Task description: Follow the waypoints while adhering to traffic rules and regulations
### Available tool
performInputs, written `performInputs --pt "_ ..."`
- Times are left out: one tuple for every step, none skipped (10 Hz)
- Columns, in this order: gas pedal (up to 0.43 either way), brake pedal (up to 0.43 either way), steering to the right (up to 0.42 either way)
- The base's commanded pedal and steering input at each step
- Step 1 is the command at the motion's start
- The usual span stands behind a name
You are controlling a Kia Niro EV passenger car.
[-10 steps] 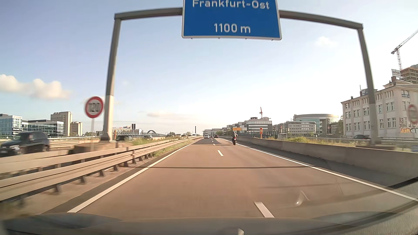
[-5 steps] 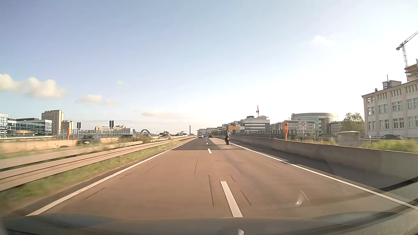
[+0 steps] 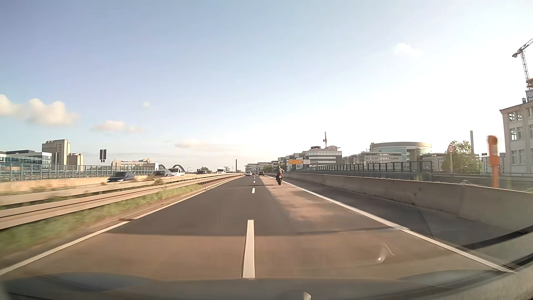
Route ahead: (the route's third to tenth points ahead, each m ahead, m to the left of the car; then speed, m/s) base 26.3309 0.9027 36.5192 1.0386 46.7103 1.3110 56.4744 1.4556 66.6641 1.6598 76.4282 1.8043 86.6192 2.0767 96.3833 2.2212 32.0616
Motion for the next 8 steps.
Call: performInputs --pt "0.0 0.0 0.002" --pt "0.0 0.012 -0.001" --pt "0.0 0.018 -0.001" --pt "0.0 0.024 -0.002" --pt "0.0 0.073 -0.003" --pt "0.0 0.079 -0.004" --pt "0.0 0.079 -0.004" --pt "0.0 0.079 -0.004"
